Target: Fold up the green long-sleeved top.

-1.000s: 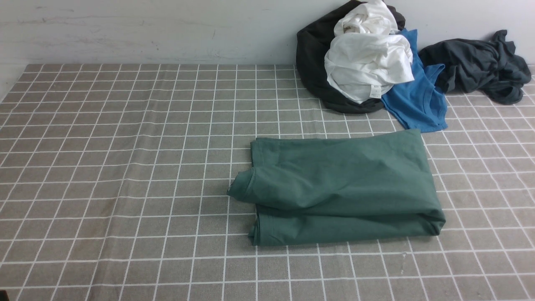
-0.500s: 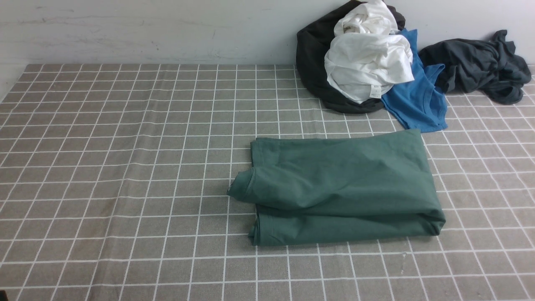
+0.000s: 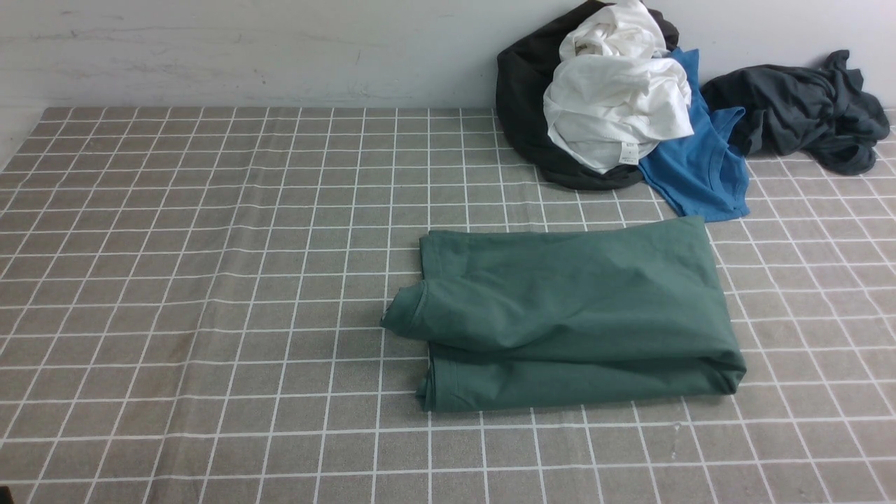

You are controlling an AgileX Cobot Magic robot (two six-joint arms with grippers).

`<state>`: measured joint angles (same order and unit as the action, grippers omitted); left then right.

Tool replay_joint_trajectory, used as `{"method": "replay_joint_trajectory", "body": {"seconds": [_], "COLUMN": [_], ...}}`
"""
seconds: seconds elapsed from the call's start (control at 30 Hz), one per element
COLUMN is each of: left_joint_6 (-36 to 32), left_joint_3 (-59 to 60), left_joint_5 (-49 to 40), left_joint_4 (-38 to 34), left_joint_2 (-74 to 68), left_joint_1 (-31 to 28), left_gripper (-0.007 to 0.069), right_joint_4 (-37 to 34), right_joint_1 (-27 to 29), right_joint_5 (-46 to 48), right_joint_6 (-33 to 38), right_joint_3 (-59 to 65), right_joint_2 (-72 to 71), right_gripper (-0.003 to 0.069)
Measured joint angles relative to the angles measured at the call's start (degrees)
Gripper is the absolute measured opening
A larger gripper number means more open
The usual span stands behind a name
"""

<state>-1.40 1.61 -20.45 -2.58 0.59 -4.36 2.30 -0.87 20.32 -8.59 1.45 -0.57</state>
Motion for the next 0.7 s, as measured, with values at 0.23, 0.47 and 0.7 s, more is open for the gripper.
{"method": "replay_joint_trajectory", "body": {"seconds": [0.23,0.47,0.7], "left_joint_6": [0.0,0.0,0.0], "left_joint_3": [0.0,0.0,0.0], "left_joint_5": [0.0,0.0,0.0], "left_joint_4": [0.0,0.0,0.0], "left_joint_2": [0.0,0.0,0.0], "left_joint_1": [0.0,0.0,0.0], "left_gripper": [-0.0008,-0.0008,-0.0008], "right_joint_4": [0.0,0.0,0.0], "right_joint_1": [0.0,0.0,0.0], "right_joint_5": [0.0,0.0,0.0], "right_joint_6": [0.0,0.5,0.83], "right_joint_3": [0.0,0.0,0.0], "right_joint_2": [0.0,0.0,0.0], "right_gripper": [-0.0014,-0.0014,-0.0014]}}
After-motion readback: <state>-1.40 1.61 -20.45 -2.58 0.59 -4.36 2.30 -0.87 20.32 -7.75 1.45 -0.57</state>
